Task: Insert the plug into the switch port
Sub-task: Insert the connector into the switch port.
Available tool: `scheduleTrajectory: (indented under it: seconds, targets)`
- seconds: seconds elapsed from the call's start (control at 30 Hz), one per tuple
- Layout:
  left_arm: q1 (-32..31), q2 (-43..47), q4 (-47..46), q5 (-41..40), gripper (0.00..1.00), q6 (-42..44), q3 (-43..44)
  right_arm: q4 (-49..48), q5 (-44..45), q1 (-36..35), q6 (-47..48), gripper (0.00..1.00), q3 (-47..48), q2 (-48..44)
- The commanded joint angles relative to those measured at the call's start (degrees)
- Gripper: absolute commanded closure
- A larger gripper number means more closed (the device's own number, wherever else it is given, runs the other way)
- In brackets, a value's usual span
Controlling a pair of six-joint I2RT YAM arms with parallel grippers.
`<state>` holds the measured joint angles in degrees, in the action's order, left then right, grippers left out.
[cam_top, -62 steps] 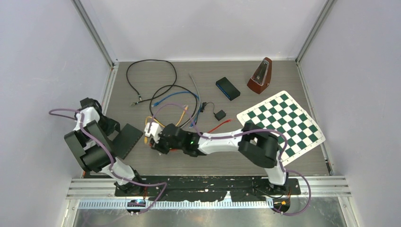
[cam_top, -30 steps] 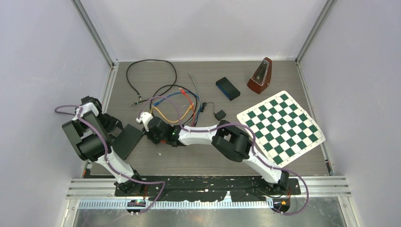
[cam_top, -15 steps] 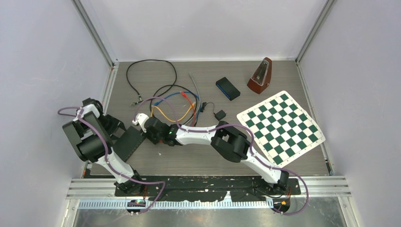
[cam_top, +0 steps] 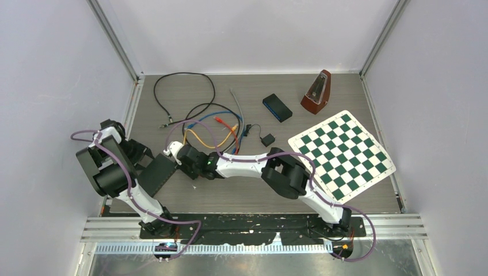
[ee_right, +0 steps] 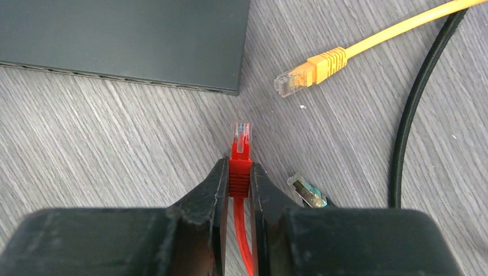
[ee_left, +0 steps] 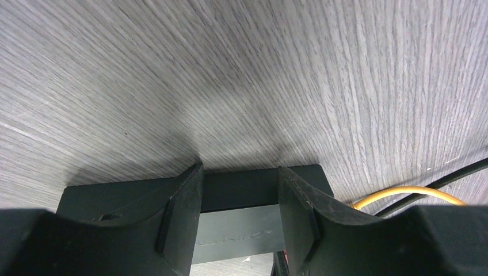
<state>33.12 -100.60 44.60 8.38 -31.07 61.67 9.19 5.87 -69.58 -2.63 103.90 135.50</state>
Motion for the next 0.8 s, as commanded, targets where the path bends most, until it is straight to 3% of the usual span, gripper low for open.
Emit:
scheduleTrajectory:
  seconds: [0.0,0.3,0.77]
  targets:
    - [0.3,1.5,0.5,2.5,0.48,-0.2,0.6,1.5,-2.3,-0.3,-2.4,0.95,0.1,-2.6]
    - [0.3,1.6,-0.7,6.7,0.48,-1.3,-0.5,2.5,-4.5,-1.3,-5.3,0.95,7.5,2.3]
    - [0.4,1.6,-1.8,10.0,0.5,0.0,-1.6,-6.2,-4.1,-1.5,-6.3,0.95,5.1,2.4]
